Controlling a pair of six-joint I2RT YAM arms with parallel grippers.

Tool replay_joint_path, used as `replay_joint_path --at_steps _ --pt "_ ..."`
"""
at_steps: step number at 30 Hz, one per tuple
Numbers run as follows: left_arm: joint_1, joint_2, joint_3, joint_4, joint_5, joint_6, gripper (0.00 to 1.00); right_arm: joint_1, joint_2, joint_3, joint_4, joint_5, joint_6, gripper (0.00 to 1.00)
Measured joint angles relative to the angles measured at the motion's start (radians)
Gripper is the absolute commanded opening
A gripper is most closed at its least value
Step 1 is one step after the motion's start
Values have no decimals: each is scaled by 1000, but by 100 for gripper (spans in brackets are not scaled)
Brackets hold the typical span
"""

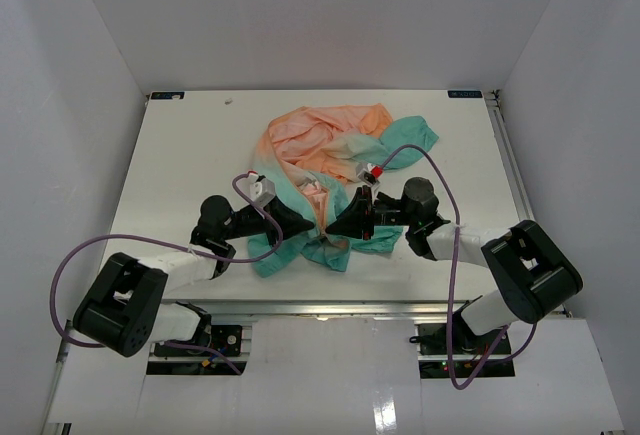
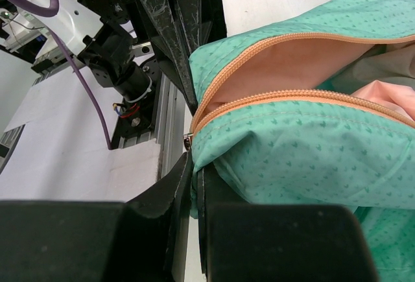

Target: Zip up the jacket

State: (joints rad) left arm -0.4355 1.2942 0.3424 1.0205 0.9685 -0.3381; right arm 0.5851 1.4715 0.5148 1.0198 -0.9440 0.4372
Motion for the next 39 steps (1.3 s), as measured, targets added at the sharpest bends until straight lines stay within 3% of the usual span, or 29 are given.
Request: replay_joint_path --at_steps 16,22,39 --pt "-1 0 1 -41 -14 35 0 -1 0 5 0 0 28 8" --pt "-1 0 1 -42 -19 27 24 -1 0 15 -9 -1 27 8" --pt "-1 56 1 74 64 -120 44 -9 0 15 -11 0 22 8"
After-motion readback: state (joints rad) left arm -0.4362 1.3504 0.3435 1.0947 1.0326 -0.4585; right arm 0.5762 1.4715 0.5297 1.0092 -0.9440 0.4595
